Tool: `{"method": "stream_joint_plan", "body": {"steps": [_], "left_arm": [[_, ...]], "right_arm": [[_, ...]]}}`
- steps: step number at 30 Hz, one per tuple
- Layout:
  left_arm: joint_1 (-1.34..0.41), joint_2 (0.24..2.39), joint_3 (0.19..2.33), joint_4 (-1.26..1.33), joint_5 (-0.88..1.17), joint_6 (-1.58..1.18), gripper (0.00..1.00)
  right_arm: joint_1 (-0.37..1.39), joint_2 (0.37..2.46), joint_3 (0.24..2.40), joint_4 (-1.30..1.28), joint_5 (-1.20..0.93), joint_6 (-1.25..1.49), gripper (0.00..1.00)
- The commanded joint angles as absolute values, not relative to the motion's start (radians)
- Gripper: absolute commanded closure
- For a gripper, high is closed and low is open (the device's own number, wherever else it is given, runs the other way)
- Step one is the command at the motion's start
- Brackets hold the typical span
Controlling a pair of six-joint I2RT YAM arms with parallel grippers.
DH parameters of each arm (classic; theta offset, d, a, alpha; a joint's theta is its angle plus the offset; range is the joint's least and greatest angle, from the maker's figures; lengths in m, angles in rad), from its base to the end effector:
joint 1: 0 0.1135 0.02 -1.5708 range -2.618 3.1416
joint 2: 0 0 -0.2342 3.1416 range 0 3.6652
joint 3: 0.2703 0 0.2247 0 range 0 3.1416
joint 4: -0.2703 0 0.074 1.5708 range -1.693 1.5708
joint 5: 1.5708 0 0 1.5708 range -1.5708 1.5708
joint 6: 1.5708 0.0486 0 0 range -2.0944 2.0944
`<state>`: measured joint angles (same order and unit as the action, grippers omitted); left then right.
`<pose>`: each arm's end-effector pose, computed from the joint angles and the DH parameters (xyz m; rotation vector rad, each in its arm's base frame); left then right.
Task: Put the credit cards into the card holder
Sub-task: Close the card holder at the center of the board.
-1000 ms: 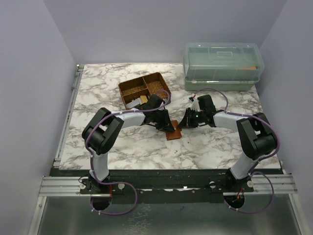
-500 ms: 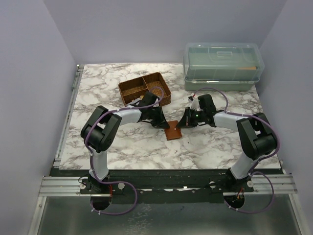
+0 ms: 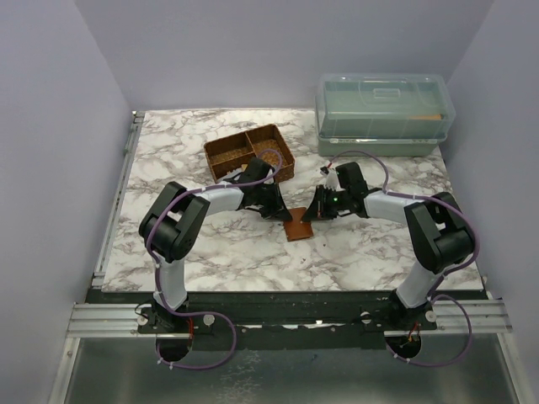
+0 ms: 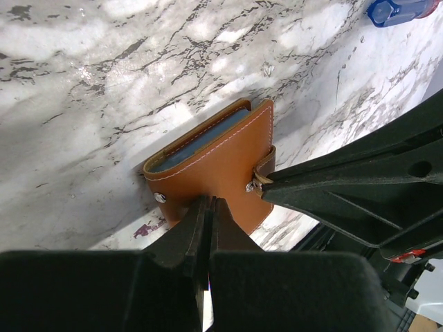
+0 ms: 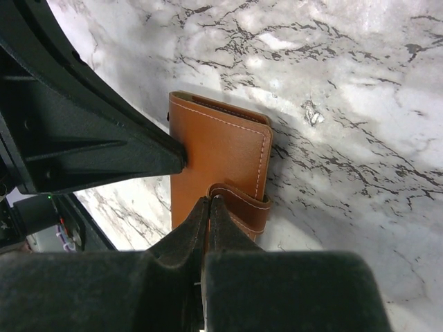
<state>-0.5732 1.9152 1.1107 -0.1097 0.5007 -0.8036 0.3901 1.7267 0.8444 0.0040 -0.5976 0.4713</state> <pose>0.2929 -0.2168 0.1272 -0.0774 2.7325 -1.1271 0.2793 0.1444 0.1279 -0.1790 2.5509 1.0942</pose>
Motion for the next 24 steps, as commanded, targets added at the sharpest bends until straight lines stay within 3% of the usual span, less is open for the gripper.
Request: {"method": "stream_joint_plan", "body": {"steps": [1,24], "left_arm": [[-0.587,1.936,1.100,-0.140,0.483,-0.784,1.00],[-0.586,1.930,1.092,-0.140,0.480,-0.782,1.00]], "right_arm": [[0.417,1.745,0.853,-0.066,-0.532,0.444,1.00],[0.413,1.682,0.780,-0.039,-0.468,0.496,1.00]]}}
